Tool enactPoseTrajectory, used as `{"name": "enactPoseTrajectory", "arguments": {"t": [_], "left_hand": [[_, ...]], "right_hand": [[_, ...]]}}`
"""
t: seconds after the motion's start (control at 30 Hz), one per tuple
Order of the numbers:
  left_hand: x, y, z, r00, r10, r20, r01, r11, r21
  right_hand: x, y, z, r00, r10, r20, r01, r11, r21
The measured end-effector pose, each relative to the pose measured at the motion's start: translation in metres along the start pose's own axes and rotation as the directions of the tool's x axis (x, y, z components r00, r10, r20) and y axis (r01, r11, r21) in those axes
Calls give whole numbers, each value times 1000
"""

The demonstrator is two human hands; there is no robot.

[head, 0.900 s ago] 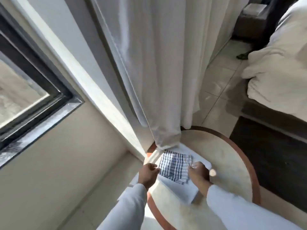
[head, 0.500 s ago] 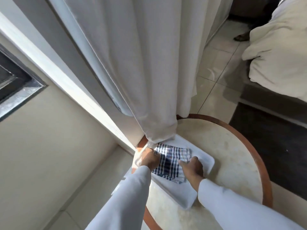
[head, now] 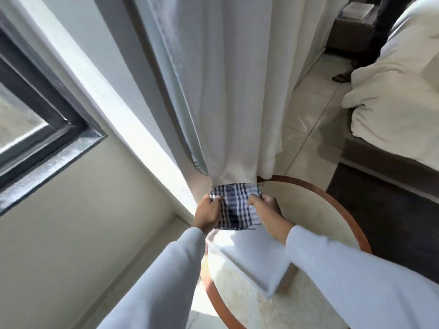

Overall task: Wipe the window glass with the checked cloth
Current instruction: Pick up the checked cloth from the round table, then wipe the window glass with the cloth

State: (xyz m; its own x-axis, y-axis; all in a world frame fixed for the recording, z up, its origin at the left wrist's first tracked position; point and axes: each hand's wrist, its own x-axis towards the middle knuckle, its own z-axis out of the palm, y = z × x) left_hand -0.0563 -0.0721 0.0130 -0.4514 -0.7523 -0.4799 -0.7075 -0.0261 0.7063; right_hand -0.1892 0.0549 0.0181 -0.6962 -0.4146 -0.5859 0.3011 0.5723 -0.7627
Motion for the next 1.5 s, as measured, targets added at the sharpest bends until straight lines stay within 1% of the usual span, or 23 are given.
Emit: {"name": "enactPoseTrajectory", "arguments": {"t": [0.27, 0.37, 0.47, 0.53, 0.6, 0.7, 0.77, 0.8, 0.87, 0.9, 0.97, 1.03, 1.07, 1.13, 1.17, 1.2, 1.23, 1.27, 1.3, 1.33, 1.37, 1.4, 1.5], "left_hand": [[-112, 63, -167, 988, 118, -99, -129, 985, -114], [-170, 77, -245, 970, 152, -189, -185, 968, -172], [-224, 98, -337, 920, 223, -322, -285, 945, -161], [-256, 113, -399, 869, 264, -418, -364, 914, -179], [-283, 129, -459, 811, 314, -494, -452, 872, -189], [-321, 155, -541, 706, 404, -582, -610, 764, -209], [-342, 173, -591, 602, 437, -668, -694, 701, -167], [-351, 181, -610, 543, 450, -709, -721, 683, -119], [-369, 193, -653, 429, 463, -775, -756, 654, -27], [-376, 194, -673, 377, 467, -800, -762, 647, 18], [-395, 191, -715, 264, 484, -835, -719, 676, 164], [-416, 179, -763, 100, 497, -862, -501, 773, 388], [-428, 169, -788, -23, 510, -860, -332, 808, 488], [-453, 145, -842, -323, 530, -784, -12, 826, 563], [-465, 133, -869, -437, 543, -717, 109, 823, 557], [-473, 124, -891, -497, 561, -662, 206, 817, 538], [-476, 118, -911, -509, 575, -641, 271, 814, 514], [-475, 113, -927, -490, 579, -651, 314, 814, 488], [-472, 110, -938, -468, 572, -674, 348, 820, 455], [-468, 106, -947, -452, 559, -695, 373, 826, 422], [-465, 101, -955, -443, 551, -707, 391, 828, 401], [-463, 96, -963, -433, 548, -716, 397, 829, 394], [-456, 80, -981, -398, 564, -724, 392, 818, 421]], "right_hand": [[-142, -137, 16, 964, -173, 202, 159, 984, 84], [-219, -192, 37, 930, -207, 305, 162, 973, 166], [-293, -254, 63, 863, -280, 420, 179, 948, 263], [-340, -298, 80, 795, -345, 499, 191, 923, 334], [-385, -343, 98, 695, -395, 601, 163, 901, 403], [-443, -407, 132, 475, -464, 748, 57, 864, 501], [-479, -447, 163, 328, -510, 795, -23, 837, 547], [-495, -465, 175, 275, -540, 795, -41, 820, 571], [-529, -496, 209, 201, -565, 800, -55, 809, 585], [-544, -509, 226, 208, -566, 798, -67, 805, 589], [-566, -531, 258, 224, -596, 771, -84, 776, 625], [-579, -547, 285, 224, -650, 726, -79, 731, 678], [-583, -553, 298, 210, -685, 697, -68, 701, 710], [-589, -562, 328, 234, -774, 588, 29, 610, 792], [-594, -567, 344, 255, -834, 489, 158, 535, 830], [-602, -571, 361, 249, -896, 368, 315, 435, 844], [-611, -573, 378, 211, -954, 212, 477, 290, 830], [-622, -575, 396, 101, -992, 79, 630, 126, 767], [-630, -579, 417, -80, -997, -10, 781, -69, 621], [-632, -585, 442, -294, -954, -63, 835, -288, 469], [-634, -593, 464, -431, -901, -47, 840, -420, 344], [-635, -599, 486, -489, -872, 4, 844, -472, 253], [-628, -594, 539, -427, -889, 163, 898, -438, -40]]}}
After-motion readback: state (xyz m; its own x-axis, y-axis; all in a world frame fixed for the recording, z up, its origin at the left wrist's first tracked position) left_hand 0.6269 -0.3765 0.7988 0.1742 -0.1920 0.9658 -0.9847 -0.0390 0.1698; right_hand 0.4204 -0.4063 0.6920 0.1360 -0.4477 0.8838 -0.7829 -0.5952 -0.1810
